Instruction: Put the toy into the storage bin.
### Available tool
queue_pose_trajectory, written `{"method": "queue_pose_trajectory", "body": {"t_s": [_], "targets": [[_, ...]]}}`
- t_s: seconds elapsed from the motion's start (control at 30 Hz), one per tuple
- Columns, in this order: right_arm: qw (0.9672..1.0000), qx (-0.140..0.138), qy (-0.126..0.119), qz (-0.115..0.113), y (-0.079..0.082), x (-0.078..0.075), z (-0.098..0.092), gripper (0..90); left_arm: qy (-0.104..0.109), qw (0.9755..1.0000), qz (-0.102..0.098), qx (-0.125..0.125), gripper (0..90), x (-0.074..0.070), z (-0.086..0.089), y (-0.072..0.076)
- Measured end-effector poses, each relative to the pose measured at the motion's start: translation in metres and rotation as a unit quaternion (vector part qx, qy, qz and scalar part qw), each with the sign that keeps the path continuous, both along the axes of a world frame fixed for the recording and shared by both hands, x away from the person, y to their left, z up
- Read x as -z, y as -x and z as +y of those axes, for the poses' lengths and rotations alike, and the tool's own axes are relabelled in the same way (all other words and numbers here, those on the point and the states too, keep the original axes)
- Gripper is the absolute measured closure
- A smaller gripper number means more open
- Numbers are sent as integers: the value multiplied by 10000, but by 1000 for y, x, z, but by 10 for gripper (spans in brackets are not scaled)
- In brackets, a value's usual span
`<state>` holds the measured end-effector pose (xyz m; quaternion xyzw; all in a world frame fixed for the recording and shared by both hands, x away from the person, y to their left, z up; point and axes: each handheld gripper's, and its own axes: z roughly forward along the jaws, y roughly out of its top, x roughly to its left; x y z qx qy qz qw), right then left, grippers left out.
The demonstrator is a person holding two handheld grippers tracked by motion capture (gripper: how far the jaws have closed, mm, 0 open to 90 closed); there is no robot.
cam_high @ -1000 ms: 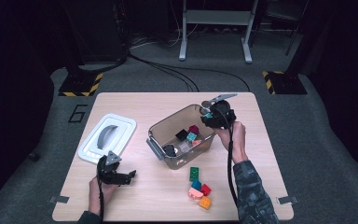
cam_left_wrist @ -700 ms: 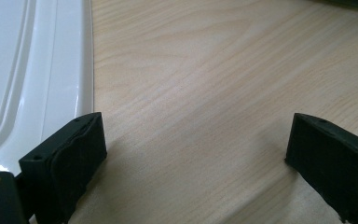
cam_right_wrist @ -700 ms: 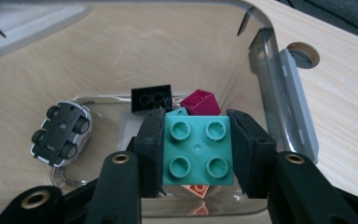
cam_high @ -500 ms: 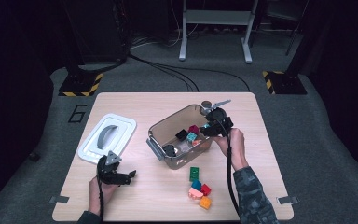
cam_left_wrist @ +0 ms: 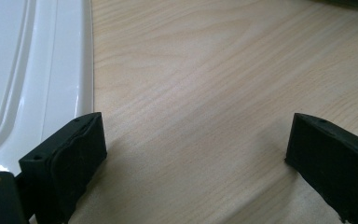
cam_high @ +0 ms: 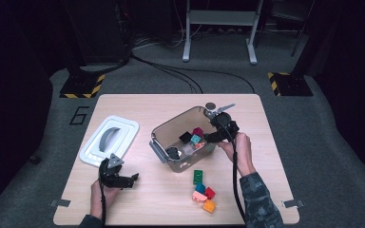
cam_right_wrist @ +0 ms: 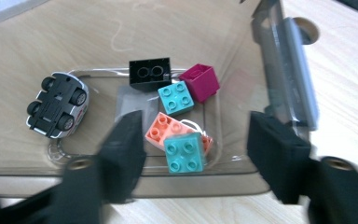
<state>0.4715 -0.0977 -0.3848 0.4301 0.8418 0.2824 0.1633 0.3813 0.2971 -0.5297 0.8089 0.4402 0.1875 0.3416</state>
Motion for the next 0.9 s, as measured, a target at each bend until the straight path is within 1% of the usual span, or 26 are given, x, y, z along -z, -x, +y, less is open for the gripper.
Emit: {"method": "queue_pose_trajectory", "body": {"t_s": [0.07, 0.13, 0.2, 0.23, 0.27, 0.3, 0.47, 0.5, 0.57, 0.7, 0.73, 0.83, 0.9], "targets": [[9999, 35, -94, -119, 4, -1, -3, 272, -1, 10000, -2, 0, 46, 0, 0, 0], [9997, 63, -127, -181, 9, -3, -6, 232, -3, 10000, 1, 2, 46, 0, 0, 0], [9994, 100, -216, -261, 16, -3, -9, 191, -2, 10000, 1, 2, 46, 0, 0, 0], [9992, 83, -236, -323, 19, -2, -11, 178, -2, 10000, 1, 2, 46, 0, 0, 0], [9992, 83, -236, -323, 19, -2, -11, 178, -2, 10000, 2, -1, 46, 0, 0, 0], [9987, 96, -346, -370, 26, -1, -15, 153, 0, 10000, 2, -3, 46, 0, 0, 0], [9979, 95, -485, -413, 43, 7, -22, 138, -3, 10000, 2, 9, 46, 0, 0, 0], [9977, 52, -519, -441, 46, 10, -24, 137, 2, 10000, 1, -7, 46, 0, 0, 0], [9976, 45, -540, -426, 53, 15, -26, 131, -1, 10000, 2, -2, 46, 0, 0, 0], [9976, -59, -565, -384, 67, 26, -26, 126, 2, 10000, 0, -3, 46, 0, 0, 0], [9977, -35, -591, -337, 71, 29, -26, 124, 2, 10000, -3, -6, 46, 0, 0, 0], [9978, -144, -608, -228, 80, 41, -25, 115, 3, 10000, -1, -7, 46, 0, 0, 0], [9978, -169, -634, -121, 84, 50, -25, 107, -1, 10000, 1, 6, 46, 0, 0, 0]]}}
